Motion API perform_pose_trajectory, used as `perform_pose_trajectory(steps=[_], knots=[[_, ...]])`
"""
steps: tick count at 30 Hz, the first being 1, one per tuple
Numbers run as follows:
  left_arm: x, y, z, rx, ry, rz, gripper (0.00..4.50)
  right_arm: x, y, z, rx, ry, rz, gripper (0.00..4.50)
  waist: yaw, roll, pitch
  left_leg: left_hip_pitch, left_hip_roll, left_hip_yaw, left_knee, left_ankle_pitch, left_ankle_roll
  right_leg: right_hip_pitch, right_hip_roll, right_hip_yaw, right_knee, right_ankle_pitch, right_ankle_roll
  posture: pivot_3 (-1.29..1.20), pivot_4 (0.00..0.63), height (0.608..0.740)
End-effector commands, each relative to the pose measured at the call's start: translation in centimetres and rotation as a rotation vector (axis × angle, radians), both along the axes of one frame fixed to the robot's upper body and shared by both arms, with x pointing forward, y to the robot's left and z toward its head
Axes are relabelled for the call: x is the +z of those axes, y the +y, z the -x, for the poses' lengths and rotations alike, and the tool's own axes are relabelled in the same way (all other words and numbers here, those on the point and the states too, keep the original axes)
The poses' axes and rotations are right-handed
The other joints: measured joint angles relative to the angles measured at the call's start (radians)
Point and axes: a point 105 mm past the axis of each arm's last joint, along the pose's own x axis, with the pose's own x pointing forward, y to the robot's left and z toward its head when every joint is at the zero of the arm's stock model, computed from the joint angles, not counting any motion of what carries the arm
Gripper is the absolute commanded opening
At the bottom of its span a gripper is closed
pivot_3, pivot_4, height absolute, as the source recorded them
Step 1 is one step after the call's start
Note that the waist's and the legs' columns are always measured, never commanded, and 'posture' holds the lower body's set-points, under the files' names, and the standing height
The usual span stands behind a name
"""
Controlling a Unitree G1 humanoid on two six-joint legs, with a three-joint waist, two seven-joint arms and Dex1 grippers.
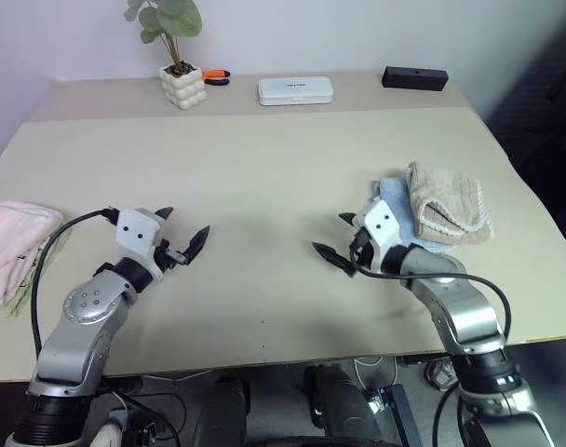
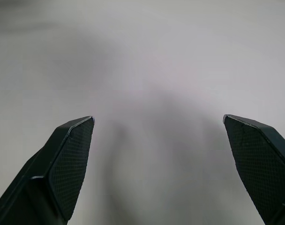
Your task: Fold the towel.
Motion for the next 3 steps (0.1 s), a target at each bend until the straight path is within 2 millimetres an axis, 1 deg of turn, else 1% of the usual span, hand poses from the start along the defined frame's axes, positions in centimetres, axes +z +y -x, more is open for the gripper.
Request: perform_pose_trajectory(steps=[1,3], knots=[[0.63,-0.23,0.32,-0.057,-0.022,-0.008,4.1,1.83,-0.8,0.35,-0.028,-0.064,-0.01,4.5,0.0,0.0,0.0,0.0,0.0,0.0,0.0,0.0,0.0,0.0,0.0,0.0,0.0,0.0,0.0,0.0,0.15,0.737],[0.49,-0.29,0.4,-0.075,-0.013,-0.002,4.1,1.78,-1.17,0.45,-0.037,-0.064,-0.003,4.5,0.001,0.0,0.0,0.0,0.0,0.0,0.0,0.0,0.0,0.0,0.0,0.0,0.0,0.0,0.0,0.0,0.15,0.737]])
